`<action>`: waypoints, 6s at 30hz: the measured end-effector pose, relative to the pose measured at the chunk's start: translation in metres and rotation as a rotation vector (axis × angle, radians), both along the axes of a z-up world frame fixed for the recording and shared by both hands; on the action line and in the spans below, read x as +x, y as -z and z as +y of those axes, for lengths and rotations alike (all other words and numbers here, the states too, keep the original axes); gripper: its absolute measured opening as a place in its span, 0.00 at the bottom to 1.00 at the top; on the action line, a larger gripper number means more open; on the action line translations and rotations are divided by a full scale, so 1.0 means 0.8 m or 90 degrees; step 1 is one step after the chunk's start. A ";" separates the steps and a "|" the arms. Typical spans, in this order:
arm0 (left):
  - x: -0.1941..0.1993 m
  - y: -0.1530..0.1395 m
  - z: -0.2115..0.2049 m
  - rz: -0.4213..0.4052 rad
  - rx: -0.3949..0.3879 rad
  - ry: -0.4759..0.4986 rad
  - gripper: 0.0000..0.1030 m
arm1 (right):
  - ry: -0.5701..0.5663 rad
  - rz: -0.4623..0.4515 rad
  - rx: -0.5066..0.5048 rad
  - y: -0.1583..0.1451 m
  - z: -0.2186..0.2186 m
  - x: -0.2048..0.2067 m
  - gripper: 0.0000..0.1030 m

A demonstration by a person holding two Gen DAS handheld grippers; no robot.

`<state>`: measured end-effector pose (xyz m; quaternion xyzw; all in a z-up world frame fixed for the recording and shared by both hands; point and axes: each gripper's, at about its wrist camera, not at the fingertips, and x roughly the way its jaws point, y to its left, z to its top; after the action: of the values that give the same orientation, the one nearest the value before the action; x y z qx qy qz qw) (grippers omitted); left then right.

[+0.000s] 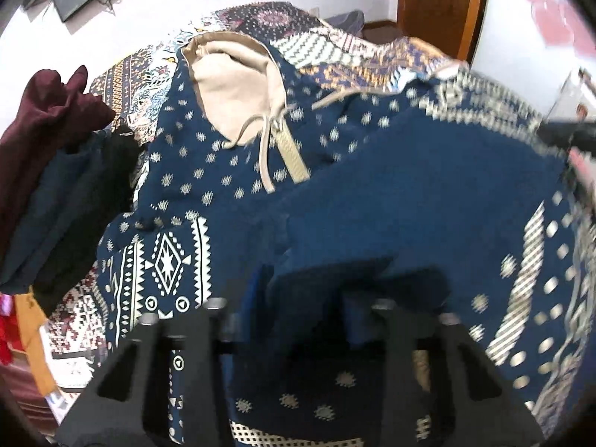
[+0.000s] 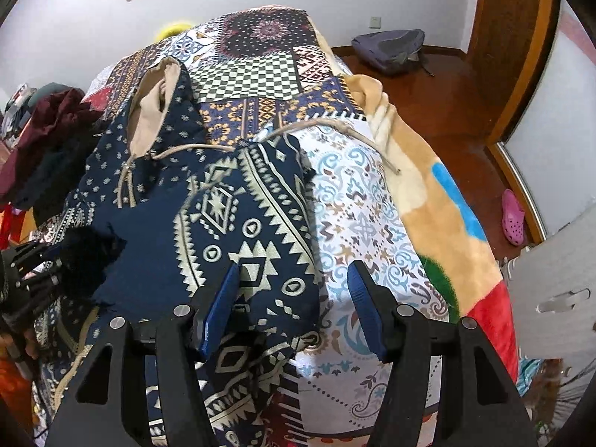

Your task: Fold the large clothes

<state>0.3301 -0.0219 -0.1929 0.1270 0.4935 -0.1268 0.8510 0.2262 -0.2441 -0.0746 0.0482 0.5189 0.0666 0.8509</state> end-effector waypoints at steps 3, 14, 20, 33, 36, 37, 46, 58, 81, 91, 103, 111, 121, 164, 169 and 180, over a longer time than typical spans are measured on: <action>0.005 -0.020 0.020 -0.015 -0.048 -0.039 0.14 | -0.009 -0.028 -0.012 -0.016 0.007 0.001 0.55; -0.019 -0.101 0.153 -0.110 -0.210 -0.172 0.11 | -0.055 -0.007 -0.023 0.008 0.053 0.011 0.55; -0.030 -0.063 0.186 -0.074 -0.197 -0.216 0.11 | -0.070 -0.022 -0.037 0.006 0.066 0.004 0.55; -0.069 -0.002 0.226 -0.025 -0.120 -0.295 0.23 | -0.083 -0.025 -0.049 0.005 0.079 -0.001 0.56; -0.076 0.015 0.242 0.003 -0.116 -0.316 0.28 | -0.080 -0.023 -0.041 0.005 0.076 -0.002 0.57; -0.078 0.019 0.247 0.009 -0.109 -0.324 0.28 | -0.080 -0.022 -0.042 0.005 0.076 -0.002 0.57; -0.090 -0.012 0.254 -0.022 -0.084 -0.318 0.32 | -0.095 -0.015 -0.050 -0.010 0.084 0.008 0.57; -0.012 -0.112 0.159 -0.137 -0.099 -0.188 0.44 | -0.112 -0.119 -0.033 -0.084 0.110 0.057 0.57; 0.225 -0.037 0.085 -0.052 -0.102 -0.171 0.45 | -0.099 0.007 -0.008 0.015 0.185 0.282 0.57; 0.278 0.041 0.106 0.012 -0.098 -0.217 0.45 | -0.107 0.046 -0.005 0.076 0.191 0.306 0.31; 0.251 0.012 0.118 -0.012 -0.133 -0.206 0.09 | -0.082 0.028 0.040 0.036 0.178 0.281 0.05; 0.239 -0.006 0.108 -0.034 -0.113 -0.190 0.09 | -0.069 0.020 0.029 0.028 0.195 0.302 0.57; 0.253 0.020 0.115 -0.015 -0.111 -0.185 0.09 | -0.068 0.072 0.059 0.085 0.198 0.332 0.13; -0.042 0.013 0.151 0.013 -0.101 -0.173 0.13 | -0.132 -0.076 -0.037 -0.006 0.105 0.005 0.09; -0.055 -0.006 0.150 0.011 -0.088 -0.167 0.27 | -0.144 -0.075 -0.024 -0.024 0.112 0.001 0.21; -0.022 -0.058 0.135 -0.041 -0.129 -0.139 0.46 | -0.208 -0.119 -0.008 -0.051 0.163 0.033 0.47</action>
<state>0.3124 0.0865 -0.1462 -0.0100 0.4616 -0.0786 0.8836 0.2527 -0.1135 -0.0339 -0.0484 0.4392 0.2052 0.8733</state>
